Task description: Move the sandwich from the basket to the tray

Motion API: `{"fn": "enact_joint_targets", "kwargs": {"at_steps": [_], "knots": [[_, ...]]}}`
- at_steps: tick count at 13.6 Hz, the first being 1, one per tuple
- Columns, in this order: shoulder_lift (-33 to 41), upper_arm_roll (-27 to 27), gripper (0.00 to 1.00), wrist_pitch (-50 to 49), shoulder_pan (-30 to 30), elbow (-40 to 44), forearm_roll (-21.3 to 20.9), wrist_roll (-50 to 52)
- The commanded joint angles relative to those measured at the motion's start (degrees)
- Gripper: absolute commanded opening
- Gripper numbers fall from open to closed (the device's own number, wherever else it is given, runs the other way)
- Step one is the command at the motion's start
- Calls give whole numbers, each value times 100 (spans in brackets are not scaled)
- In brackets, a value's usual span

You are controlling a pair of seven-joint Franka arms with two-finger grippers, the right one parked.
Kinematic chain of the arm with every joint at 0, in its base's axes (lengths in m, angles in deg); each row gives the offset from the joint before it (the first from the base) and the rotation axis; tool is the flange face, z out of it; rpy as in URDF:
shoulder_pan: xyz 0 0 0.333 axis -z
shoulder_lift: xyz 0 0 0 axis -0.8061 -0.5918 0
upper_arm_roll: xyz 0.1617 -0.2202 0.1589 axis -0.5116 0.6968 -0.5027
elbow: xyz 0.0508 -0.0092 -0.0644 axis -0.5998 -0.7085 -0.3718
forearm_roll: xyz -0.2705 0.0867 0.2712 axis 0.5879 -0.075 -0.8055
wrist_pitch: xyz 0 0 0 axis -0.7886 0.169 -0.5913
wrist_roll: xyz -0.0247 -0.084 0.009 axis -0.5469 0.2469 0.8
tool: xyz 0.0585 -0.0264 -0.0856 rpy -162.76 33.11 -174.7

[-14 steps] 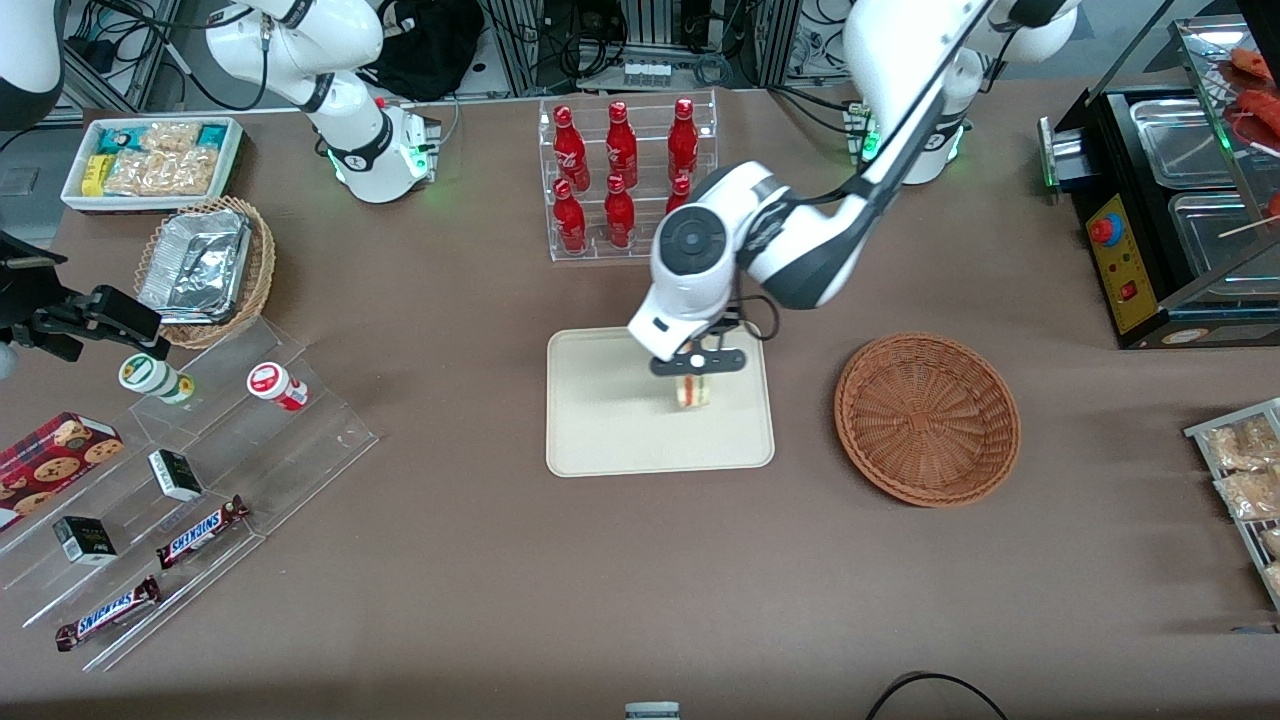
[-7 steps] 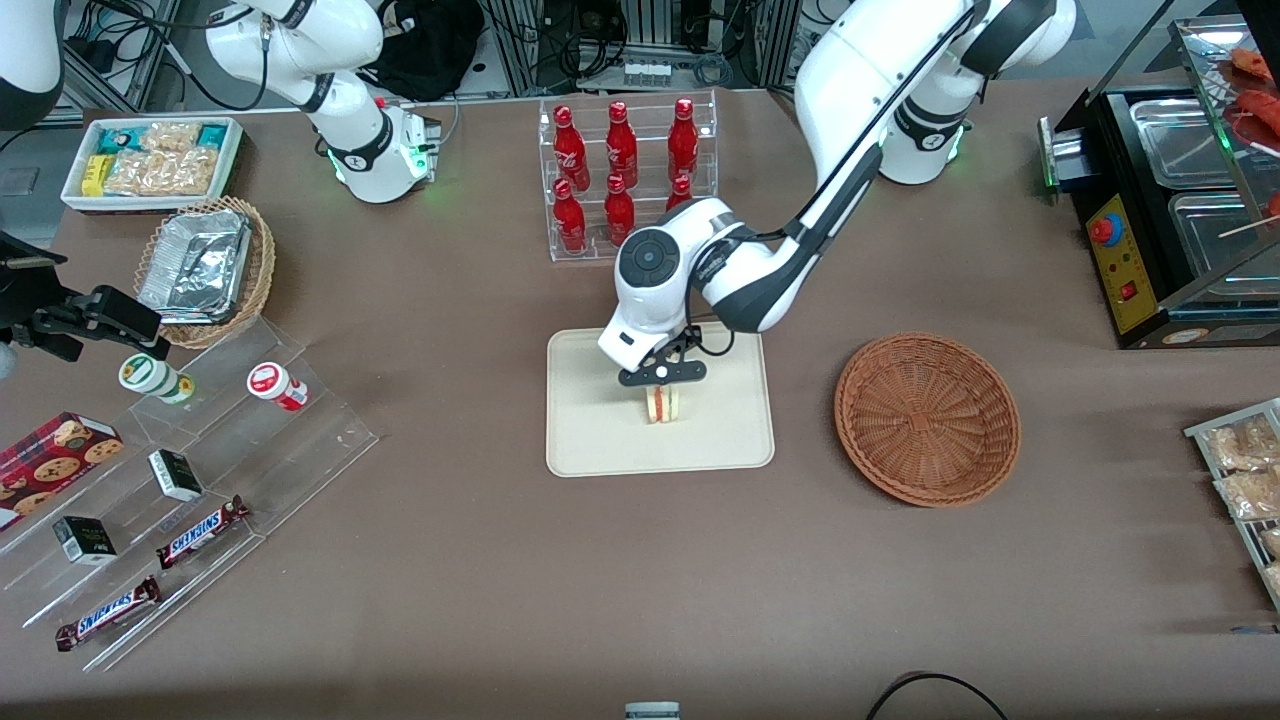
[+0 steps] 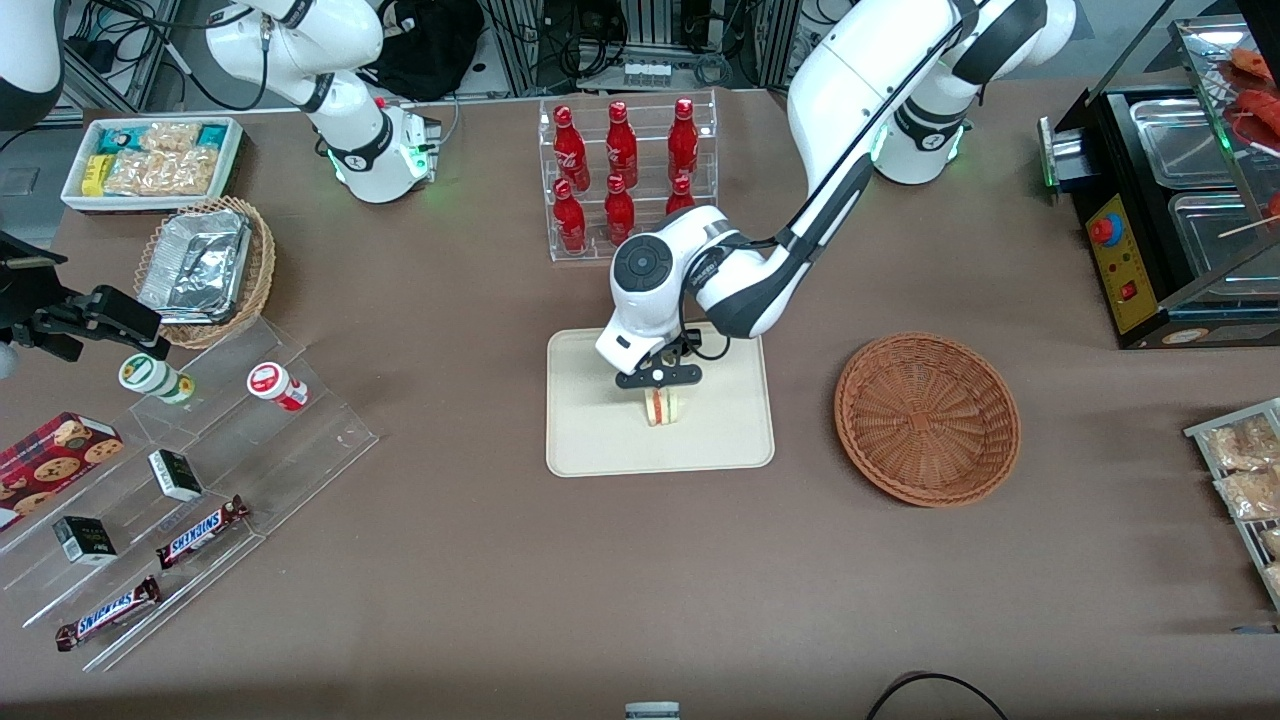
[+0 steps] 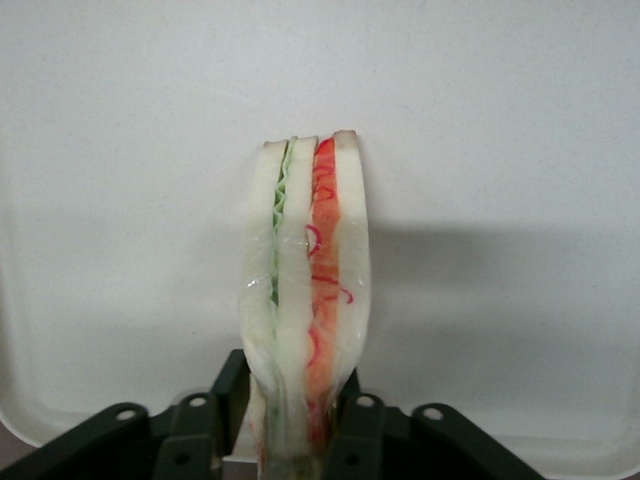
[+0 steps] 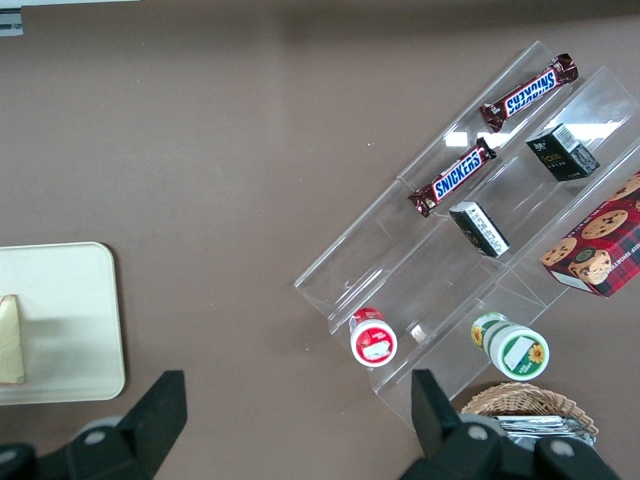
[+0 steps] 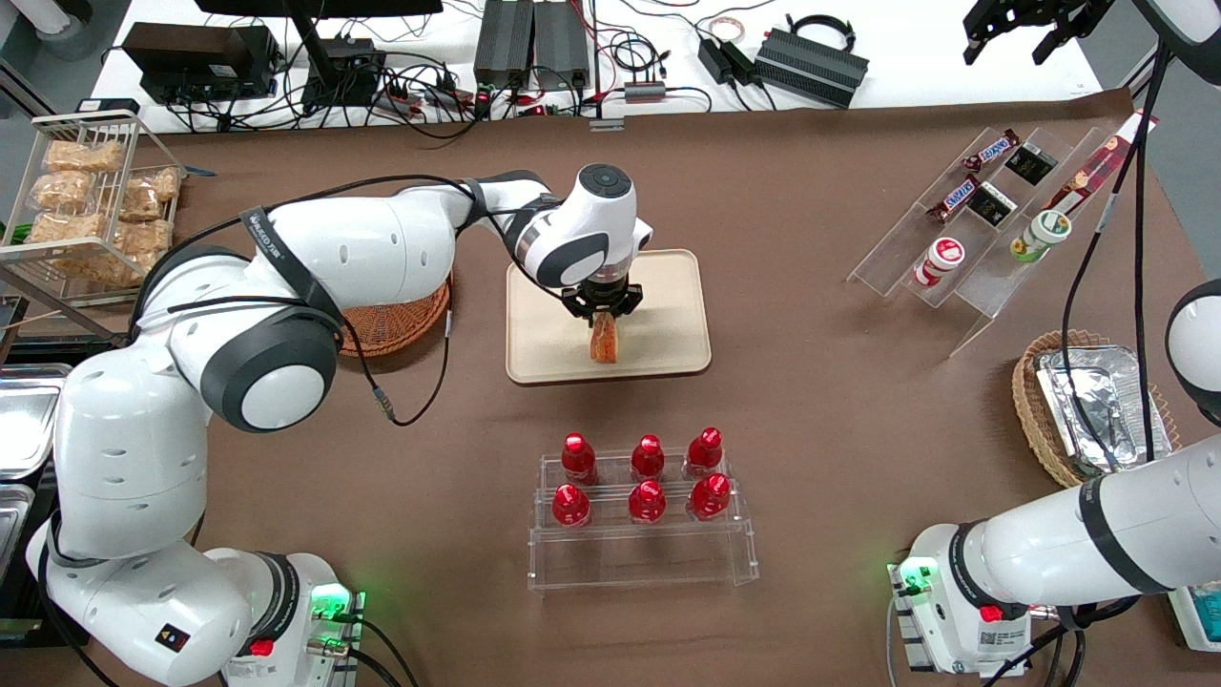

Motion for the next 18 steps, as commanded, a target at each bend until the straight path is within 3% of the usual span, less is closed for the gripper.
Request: {"fn": "enact_joint_targets", "kwargs": {"at_steps": [1, 5, 8, 14, 15, 18], "knots": [[189, -73, 100, -99, 89, 108, -112, 170], [1040, -109, 100, -932, -33, 126, -33, 449], [1884, -109, 100, -1775, -428, 135, -24, 845], [3098, -100, 100, -3244, -1526, 135, -24, 715], [3221, -91, 100, -3394, -1815, 126, -7, 462], [3617, -100, 100, -3921, -2623, 108, 555, -1072]]}}
